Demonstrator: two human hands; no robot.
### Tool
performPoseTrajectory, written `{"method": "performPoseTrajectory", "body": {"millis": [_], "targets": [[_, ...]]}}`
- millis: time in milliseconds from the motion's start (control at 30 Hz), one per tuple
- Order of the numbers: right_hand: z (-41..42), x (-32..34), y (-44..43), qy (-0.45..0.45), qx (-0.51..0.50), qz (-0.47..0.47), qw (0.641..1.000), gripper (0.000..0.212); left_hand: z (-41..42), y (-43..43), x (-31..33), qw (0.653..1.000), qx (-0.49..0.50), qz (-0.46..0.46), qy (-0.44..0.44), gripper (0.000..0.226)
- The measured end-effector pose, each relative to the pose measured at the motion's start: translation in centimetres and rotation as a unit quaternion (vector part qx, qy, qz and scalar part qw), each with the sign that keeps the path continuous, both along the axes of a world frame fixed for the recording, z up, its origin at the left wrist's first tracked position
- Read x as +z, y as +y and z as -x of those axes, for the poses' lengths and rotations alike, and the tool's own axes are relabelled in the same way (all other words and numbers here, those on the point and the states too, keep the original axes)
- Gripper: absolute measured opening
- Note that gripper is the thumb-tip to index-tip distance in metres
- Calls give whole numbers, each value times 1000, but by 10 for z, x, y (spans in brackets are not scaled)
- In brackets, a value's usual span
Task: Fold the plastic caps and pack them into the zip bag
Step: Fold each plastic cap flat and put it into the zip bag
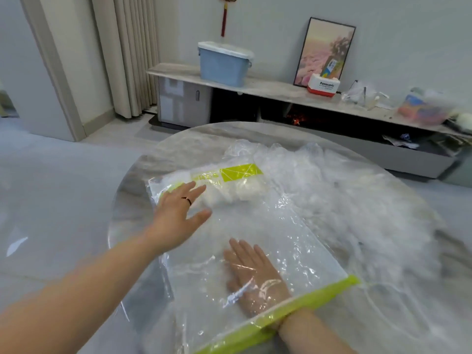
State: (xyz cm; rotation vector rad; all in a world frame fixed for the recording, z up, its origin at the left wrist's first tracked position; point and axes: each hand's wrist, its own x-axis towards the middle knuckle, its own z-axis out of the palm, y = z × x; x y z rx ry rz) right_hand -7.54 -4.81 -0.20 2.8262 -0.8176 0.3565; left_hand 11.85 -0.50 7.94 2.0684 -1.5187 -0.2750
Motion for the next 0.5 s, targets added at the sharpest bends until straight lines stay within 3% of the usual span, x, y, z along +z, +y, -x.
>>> {"method": "performPoseTrajectory", "body": {"millis": [100,200,267,333,400,500], "targets": [[58,15,23,52,6,-48,997,46,60,39,10,988,-144,-51,-17,112],[107,37,44,90,13,-91,992,42,102,65,8,958,-251,-105,-93,106],[135,45,50,110,-17,-106,988,47,116,73,-3,938,-275,-66,-198,108],[157,47,48,104,-40,-95,989,46,121,76,-3,923,-260,-150,-242,99],[176,47,41,64,-46,-76,994,40,118,73,-14,913,-248,-174,-273,86],[191,53,27,0,-95,-35,995,33,107,73,-25,899,-251,-140,-329,52]]}}
